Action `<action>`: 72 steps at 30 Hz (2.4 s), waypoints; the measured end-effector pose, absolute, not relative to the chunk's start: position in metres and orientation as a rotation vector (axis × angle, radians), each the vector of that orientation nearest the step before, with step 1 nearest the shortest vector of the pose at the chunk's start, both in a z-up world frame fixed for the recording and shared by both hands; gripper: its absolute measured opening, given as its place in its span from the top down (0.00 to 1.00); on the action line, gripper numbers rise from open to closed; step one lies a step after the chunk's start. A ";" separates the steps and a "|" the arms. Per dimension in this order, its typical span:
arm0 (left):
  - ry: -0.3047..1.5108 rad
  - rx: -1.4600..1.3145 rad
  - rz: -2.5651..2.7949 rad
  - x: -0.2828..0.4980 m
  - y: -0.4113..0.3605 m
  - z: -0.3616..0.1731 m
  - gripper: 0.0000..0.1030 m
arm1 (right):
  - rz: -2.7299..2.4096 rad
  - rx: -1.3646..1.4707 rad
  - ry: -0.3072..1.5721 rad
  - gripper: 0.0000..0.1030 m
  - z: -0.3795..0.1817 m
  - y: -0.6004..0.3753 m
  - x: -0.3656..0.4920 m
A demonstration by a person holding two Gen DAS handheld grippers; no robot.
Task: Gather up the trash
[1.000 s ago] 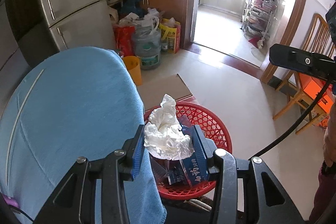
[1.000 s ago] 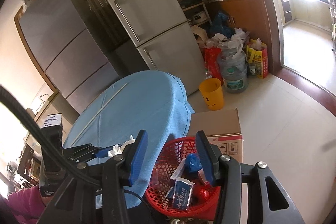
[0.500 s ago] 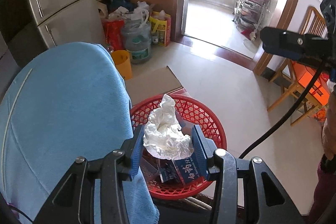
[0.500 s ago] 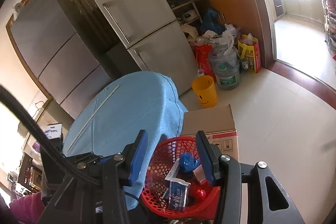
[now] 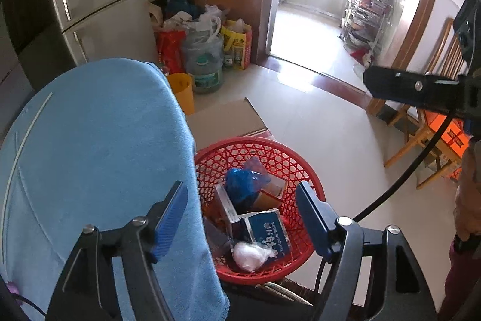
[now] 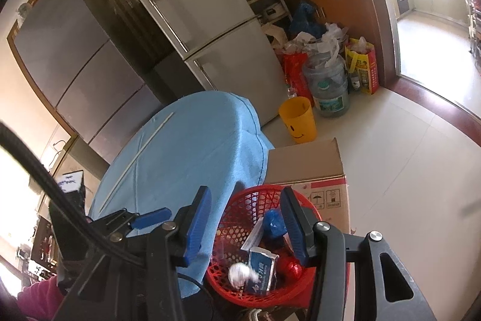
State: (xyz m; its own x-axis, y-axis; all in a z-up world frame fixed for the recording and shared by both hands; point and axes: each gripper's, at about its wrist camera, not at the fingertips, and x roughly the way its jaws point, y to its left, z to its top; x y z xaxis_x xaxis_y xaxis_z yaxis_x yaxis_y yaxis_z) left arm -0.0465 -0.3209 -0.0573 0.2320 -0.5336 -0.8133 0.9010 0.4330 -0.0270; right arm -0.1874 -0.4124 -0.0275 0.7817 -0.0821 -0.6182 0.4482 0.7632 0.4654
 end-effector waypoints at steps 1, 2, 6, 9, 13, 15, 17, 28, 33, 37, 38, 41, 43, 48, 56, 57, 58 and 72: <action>0.853 0.505 -1.040 -0.045 -0.318 -0.055 0.28 | -0.305 0.644 0.614 0.50 -0.028 -0.411 -0.186; 0.842 0.496 -1.030 -0.044 -0.312 -0.052 0.28 | -0.300 0.645 0.617 0.50 -0.028 -0.410 -0.185; 0.801 0.467 -0.970 -0.039 -0.286 -0.038 0.28 | -0.278 0.642 0.631 0.49 -0.031 -0.403 -0.179; 0.752 0.452 -0.901 -0.034 -0.264 -0.025 0.27 | -0.257 0.632 0.652 0.49 -0.034 -0.393 -0.171; 0.688 0.410 -0.823 -0.030 -0.232 -0.008 0.21 | -0.227 0.609 0.676 0.49 -0.036 -0.378 -0.160; 0.666 0.363 -0.796 -0.027 -0.212 0.002 0.20 | -0.208 0.595 0.680 0.49 -0.035 -0.369 -0.155; 0.640 0.336 -0.759 -0.024 -0.194 0.009 0.19 | -0.191 0.560 0.669 0.49 -0.030 -0.356 -0.150; 0.487 0.312 -0.605 -0.032 -0.135 0.032 0.13 | -0.138 0.309 0.623 0.42 0.001 -0.274 -0.131; 0.493 0.317 -0.591 -0.034 -0.127 0.034 0.12 | -0.117 0.259 0.630 0.42 0.008 -0.250 -0.126; 0.507 0.293 -0.567 -0.032 -0.116 0.035 0.12 | -0.092 0.236 0.631 0.42 0.013 -0.234 -0.121; 0.511 0.281 -0.559 -0.031 -0.111 0.035 0.12 | -0.087 0.231 0.631 0.42 0.015 -0.230 -0.119; 0.522 0.255 -0.538 -0.026 -0.098 0.034 0.12 | -0.061 0.209 0.635 0.42 0.017 -0.214 -0.113; 0.524 0.246 -0.515 -0.025 -0.090 0.033 0.12 | -0.047 0.197 0.642 0.42 0.017 -0.206 -0.108; 0.531 0.220 -0.470 -0.021 -0.070 0.031 0.12 | -0.008 0.158 0.666 0.41 0.015 -0.181 -0.097; 0.536 0.183 -0.408 -0.015 -0.038 0.028 0.12 | 0.037 0.121 0.684 0.41 0.015 -0.153 -0.086; 0.535 0.180 -0.399 -0.014 -0.035 0.027 0.12 | 0.043 0.118 0.685 0.41 0.014 -0.149 -0.086; 0.535 0.178 -0.392 -0.013 -0.033 0.028 0.12 | 0.048 0.114 0.686 0.41 0.015 -0.146 -0.085; 0.558 0.156 -0.287 -0.012 0.008 0.021 0.12 | 0.082 0.098 0.676 0.41 0.026 -0.109 -0.053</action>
